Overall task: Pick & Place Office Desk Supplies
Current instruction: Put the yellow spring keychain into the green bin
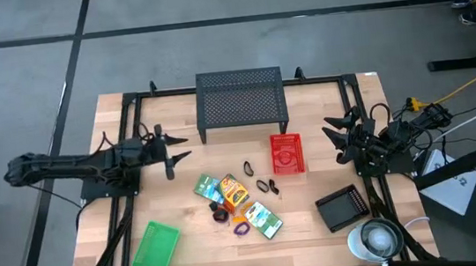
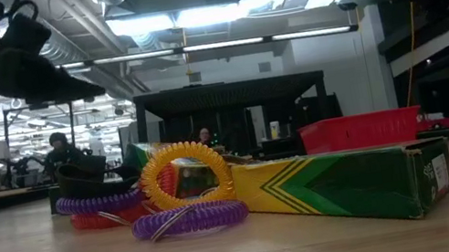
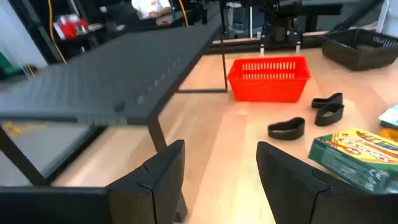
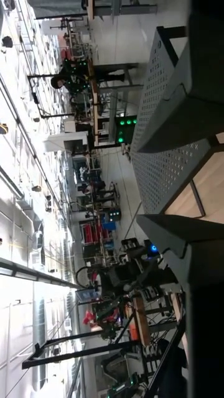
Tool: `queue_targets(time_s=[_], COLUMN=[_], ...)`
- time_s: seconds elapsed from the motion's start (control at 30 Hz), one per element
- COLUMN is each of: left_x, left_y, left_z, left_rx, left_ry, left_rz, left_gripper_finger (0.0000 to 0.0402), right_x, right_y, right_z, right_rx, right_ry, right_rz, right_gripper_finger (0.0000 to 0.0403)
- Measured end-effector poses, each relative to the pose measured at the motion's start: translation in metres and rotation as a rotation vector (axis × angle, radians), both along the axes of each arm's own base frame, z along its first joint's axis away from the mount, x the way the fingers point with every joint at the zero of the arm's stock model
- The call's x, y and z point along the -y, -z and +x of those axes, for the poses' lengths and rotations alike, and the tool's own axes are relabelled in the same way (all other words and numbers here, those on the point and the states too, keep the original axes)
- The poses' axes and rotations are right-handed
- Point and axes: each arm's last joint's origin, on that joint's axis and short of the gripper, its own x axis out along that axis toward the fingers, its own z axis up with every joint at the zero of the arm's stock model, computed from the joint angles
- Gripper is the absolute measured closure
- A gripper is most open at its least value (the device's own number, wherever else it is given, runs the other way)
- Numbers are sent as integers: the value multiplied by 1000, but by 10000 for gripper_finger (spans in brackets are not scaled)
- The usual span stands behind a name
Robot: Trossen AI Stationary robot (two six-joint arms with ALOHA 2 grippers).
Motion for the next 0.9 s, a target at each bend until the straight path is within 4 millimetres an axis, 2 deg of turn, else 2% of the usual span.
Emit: queue_targets(time_s=[0.23, 0.43, 0.63, 0.9], left_x=[9, 23, 40, 74], left_y=[-1, -9, -23, -13], left_z=[20, 55, 104, 161], left_rx=[-84, -209, -331, -532], left_ry=[86, 173, 250, 396], left_rz=[-41, 6, 255, 709], left_gripper_finger=[209, 210, 213, 213], right_x=[0, 0, 0, 0], right_y=[0, 0, 0, 0], right_z=[0, 0, 0, 0], right_rx=[-7, -7, -7, -8], right_ry=[2, 2, 2, 3], right_rz=[-9, -9, -8, -12], right_gripper_finger=[230, 230, 230, 230])
